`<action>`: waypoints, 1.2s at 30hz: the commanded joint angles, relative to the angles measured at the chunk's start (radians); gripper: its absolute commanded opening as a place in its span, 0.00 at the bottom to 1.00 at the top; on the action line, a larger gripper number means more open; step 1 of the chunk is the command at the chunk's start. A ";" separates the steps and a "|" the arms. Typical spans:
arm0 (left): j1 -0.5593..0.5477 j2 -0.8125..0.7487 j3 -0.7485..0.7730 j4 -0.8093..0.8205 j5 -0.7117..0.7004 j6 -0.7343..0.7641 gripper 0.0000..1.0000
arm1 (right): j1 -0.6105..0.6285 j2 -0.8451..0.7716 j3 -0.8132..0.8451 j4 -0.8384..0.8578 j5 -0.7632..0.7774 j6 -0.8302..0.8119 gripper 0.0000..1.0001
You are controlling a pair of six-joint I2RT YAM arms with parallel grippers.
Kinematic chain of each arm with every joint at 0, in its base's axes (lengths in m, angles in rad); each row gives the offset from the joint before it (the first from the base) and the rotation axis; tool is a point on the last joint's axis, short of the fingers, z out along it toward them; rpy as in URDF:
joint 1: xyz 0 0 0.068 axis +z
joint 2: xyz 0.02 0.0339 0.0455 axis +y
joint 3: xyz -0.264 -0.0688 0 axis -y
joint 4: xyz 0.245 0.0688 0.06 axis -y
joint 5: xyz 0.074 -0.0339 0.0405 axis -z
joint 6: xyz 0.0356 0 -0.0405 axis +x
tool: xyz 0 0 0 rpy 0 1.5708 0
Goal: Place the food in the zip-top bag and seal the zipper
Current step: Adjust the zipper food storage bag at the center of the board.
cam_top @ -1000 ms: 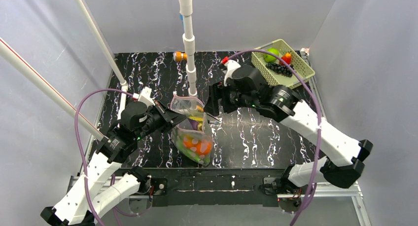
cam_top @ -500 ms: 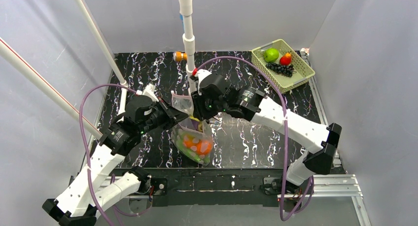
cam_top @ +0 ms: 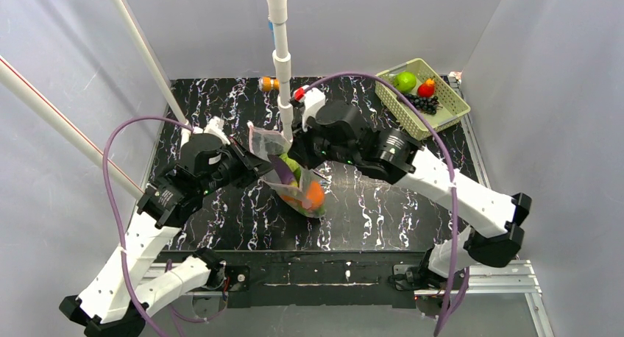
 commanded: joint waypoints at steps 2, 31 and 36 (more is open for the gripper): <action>-0.003 -0.012 -0.055 -0.073 -0.081 -0.031 0.00 | 0.002 -0.074 -0.099 0.147 -0.069 -0.009 0.33; -0.003 0.054 0.003 -0.093 -0.067 0.037 0.00 | -0.734 -0.290 -0.203 0.070 -0.128 -0.018 1.00; -0.003 0.038 0.009 -0.104 -0.080 0.110 0.00 | -0.873 -0.178 -0.279 0.172 -0.166 0.071 1.00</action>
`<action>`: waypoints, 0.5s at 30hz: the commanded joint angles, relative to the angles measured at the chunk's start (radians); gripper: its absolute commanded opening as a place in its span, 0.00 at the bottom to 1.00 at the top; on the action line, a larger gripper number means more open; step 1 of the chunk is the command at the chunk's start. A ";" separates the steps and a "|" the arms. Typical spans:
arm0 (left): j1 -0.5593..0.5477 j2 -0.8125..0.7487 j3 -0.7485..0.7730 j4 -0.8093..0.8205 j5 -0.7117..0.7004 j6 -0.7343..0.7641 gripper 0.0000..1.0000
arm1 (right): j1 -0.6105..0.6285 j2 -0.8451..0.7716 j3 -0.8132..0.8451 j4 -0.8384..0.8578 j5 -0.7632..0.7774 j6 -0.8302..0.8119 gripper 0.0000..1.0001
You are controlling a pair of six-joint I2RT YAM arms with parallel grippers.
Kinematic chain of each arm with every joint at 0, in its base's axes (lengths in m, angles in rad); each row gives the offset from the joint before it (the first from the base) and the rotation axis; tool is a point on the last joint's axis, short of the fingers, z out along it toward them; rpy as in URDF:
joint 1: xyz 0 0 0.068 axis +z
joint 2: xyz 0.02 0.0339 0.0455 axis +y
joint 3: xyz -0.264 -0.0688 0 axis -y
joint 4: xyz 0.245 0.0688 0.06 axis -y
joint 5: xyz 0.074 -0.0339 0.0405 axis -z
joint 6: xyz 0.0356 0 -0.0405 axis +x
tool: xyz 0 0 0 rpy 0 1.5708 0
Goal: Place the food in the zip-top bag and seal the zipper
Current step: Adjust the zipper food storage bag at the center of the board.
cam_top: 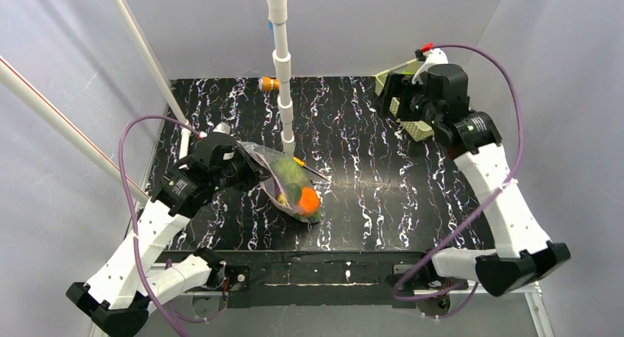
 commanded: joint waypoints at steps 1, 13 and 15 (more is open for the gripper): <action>-0.003 -0.031 0.037 -0.014 -0.015 0.102 0.00 | -0.128 0.095 -0.053 0.150 -0.068 0.103 1.00; -0.003 -0.109 0.027 -0.031 -0.017 0.198 0.00 | -0.189 0.422 0.097 0.106 0.006 0.080 1.00; -0.003 -0.114 0.029 -0.015 0.004 0.210 0.00 | -0.225 0.455 0.126 0.086 0.015 0.075 1.00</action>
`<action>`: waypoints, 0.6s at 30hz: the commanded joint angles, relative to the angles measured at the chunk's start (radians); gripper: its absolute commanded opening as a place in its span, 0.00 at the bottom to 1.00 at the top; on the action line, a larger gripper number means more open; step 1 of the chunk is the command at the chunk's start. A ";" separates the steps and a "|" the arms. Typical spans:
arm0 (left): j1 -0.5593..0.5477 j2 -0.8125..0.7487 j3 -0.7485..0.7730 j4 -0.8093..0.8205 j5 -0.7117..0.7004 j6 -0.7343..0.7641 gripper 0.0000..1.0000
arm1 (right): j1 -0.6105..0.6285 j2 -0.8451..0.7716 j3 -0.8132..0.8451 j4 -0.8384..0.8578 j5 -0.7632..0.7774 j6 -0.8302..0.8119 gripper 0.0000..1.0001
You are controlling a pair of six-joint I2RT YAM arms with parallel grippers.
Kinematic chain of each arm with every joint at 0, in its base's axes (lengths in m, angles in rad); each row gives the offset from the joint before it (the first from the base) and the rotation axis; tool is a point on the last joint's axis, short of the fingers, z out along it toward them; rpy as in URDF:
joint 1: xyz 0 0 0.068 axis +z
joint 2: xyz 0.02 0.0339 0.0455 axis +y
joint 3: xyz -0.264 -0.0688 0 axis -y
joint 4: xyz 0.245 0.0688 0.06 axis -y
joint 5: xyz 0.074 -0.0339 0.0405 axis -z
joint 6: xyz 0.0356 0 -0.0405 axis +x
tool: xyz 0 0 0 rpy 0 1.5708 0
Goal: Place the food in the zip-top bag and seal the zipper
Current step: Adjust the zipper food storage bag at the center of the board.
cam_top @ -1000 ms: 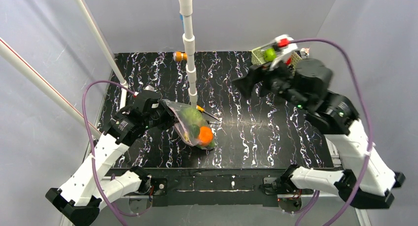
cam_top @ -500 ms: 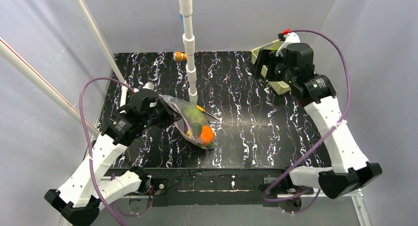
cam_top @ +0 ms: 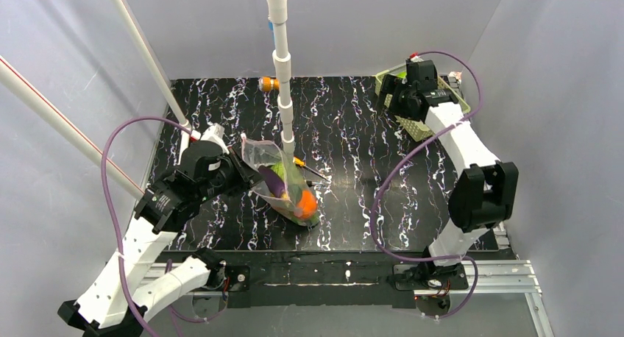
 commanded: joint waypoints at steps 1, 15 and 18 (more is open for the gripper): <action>-0.003 -0.020 0.022 0.027 0.020 0.062 0.00 | -0.091 0.054 0.138 -0.037 0.046 -0.017 1.00; -0.003 0.060 0.020 0.129 0.085 0.118 0.00 | -0.274 0.331 0.353 0.050 0.068 0.083 1.00; -0.004 0.082 0.023 0.146 0.085 0.118 0.00 | -0.285 0.410 0.421 0.065 0.131 0.085 1.00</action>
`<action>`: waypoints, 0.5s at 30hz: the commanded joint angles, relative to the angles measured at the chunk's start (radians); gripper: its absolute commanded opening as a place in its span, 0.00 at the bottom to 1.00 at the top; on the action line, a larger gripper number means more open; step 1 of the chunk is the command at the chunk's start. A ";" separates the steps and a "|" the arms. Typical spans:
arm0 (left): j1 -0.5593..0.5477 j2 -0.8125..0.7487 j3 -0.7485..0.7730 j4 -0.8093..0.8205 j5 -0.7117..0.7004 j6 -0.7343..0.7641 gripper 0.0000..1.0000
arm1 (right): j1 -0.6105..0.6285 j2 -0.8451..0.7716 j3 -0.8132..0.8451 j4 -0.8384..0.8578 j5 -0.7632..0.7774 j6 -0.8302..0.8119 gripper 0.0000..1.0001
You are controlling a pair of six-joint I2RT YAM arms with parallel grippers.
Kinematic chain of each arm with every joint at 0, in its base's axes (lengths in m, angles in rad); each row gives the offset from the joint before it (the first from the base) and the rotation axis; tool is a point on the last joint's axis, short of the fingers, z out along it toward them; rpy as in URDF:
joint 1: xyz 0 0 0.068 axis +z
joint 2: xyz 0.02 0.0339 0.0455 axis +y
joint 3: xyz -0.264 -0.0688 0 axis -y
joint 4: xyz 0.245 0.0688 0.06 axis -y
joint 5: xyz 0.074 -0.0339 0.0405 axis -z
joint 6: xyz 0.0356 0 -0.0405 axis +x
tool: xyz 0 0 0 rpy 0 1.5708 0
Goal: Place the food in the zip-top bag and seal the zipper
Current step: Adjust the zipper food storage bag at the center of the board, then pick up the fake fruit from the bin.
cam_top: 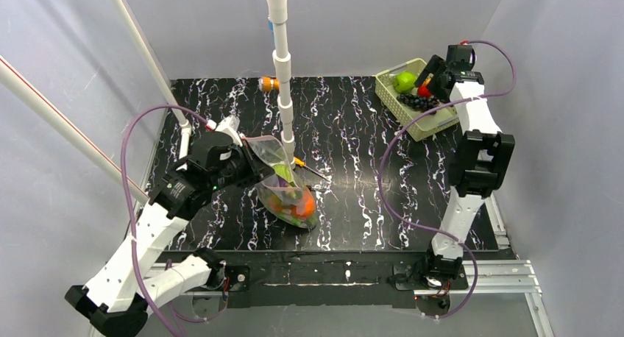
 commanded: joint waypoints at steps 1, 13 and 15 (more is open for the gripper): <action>-0.003 0.025 0.036 0.052 0.023 0.023 0.00 | -0.013 0.103 0.123 0.064 0.124 0.027 1.00; -0.003 0.042 0.040 0.048 0.018 -0.001 0.00 | -0.010 0.321 0.291 0.326 0.235 0.061 1.00; -0.003 0.040 0.040 0.048 0.010 0.005 0.00 | -0.010 0.352 0.316 0.347 0.232 0.040 1.00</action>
